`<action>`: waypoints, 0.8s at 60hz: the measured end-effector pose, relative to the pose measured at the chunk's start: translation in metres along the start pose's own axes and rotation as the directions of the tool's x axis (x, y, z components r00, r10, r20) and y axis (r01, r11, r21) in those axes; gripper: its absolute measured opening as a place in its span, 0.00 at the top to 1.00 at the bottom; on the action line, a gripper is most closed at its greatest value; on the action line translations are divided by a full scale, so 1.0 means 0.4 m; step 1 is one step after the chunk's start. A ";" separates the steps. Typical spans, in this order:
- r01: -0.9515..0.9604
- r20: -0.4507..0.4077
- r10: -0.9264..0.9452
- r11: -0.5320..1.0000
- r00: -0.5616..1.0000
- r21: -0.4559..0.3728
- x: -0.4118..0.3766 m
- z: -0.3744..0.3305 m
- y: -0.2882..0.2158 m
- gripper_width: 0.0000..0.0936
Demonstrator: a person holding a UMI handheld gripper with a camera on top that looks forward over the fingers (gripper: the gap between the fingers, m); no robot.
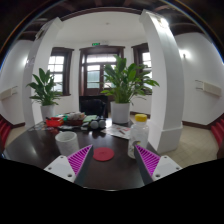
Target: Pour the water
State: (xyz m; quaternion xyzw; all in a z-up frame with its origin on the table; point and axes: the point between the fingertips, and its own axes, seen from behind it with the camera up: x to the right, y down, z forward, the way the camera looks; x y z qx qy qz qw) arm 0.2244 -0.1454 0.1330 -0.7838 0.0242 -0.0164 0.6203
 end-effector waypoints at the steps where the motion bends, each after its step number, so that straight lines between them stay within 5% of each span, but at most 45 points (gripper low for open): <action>1: 0.005 -0.006 -0.005 1.000 1.000 0.002 0.024 0.014 0.009 0.11; 28: -0.003 -0.072 0.003 1.000 0.997 0.002 0.326 0.365 0.065 0.14; 36: 0.036 -0.060 -0.035 0.999 0.998 0.025 0.322 0.405 0.048 0.36; 48: 0.068 -0.049 -0.066 0.997 0.997 0.031 0.311 0.420 0.044 0.55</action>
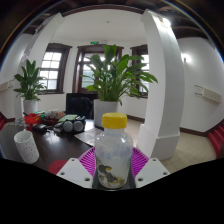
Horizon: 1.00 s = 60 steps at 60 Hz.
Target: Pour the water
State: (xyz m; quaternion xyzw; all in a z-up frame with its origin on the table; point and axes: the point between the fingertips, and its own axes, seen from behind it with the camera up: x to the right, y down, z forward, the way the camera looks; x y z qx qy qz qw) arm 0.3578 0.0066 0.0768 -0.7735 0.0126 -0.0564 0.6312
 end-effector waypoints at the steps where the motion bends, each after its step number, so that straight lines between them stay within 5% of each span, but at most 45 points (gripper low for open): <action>1: 0.006 0.001 -0.006 1.000 1.000 0.000 -0.001 0.000 0.000 0.56; 13: 0.081 -0.012 -0.081 0.996 0.997 -0.027 -0.016 -0.008 0.004 0.58; 23: 0.398 -0.004 -0.399 0.916 0.917 -0.047 -0.071 -0.039 -0.055 0.58; 39: 0.903 0.014 -0.903 0.428 0.429 -0.027 -0.246 -0.032 -0.122 0.57; 60: 0.984 -0.058 -0.983 -0.178 -0.176 0.026 -0.441 -0.029 -0.166 0.56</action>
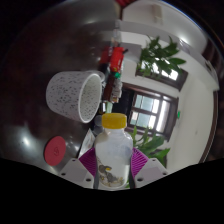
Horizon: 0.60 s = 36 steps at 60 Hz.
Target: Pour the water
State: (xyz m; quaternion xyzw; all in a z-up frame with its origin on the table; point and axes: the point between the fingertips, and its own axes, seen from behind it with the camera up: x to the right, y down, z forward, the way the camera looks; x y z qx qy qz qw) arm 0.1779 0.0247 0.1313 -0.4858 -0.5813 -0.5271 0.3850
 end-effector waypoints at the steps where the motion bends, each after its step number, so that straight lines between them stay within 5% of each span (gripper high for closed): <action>1: 0.031 -0.007 -0.031 1.000 1.000 0.002 -0.004 0.001 -0.001 0.57; 10: 0.230 -0.055 -0.230 0.973 0.972 0.001 0.008 0.014 -0.049 0.55; 22: 0.232 -0.064 -0.232 0.973 0.971 -0.007 0.004 0.012 -0.067 0.55; 28: 0.068 -0.053 -0.067 0.998 0.996 0.019 0.016 0.002 -0.057 0.56; 36: -0.404 0.040 0.402 0.914 0.915 0.043 0.034 -0.015 -0.014 0.55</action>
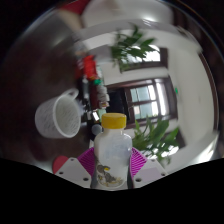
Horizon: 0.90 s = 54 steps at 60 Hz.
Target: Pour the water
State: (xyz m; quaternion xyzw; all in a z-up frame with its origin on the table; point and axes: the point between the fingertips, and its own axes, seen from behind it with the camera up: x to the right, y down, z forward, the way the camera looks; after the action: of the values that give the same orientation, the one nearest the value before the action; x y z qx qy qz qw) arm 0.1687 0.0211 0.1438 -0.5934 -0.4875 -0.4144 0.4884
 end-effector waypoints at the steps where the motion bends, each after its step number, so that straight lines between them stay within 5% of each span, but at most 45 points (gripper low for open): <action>1: -0.068 0.013 0.068 0.998 0.998 -0.001 0.002 -0.002 0.005 0.56; 10: -0.610 0.129 0.605 0.792 0.786 0.005 0.026 -0.017 0.049 0.56; 18: -0.880 0.234 0.866 0.469 0.443 -0.070 -0.028 0.004 0.080 0.55; 31: -0.969 0.282 0.943 0.217 0.176 -0.122 -0.112 0.032 0.093 0.55; 49: -0.967 0.228 0.950 0.239 0.214 -0.089 -0.154 0.040 0.131 0.55; 54: -0.963 0.212 0.948 0.258 0.237 -0.077 -0.154 0.035 0.130 0.48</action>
State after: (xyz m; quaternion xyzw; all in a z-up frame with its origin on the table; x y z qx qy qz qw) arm 0.2089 0.0217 0.0726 -0.7905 -0.0892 0.0525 0.6036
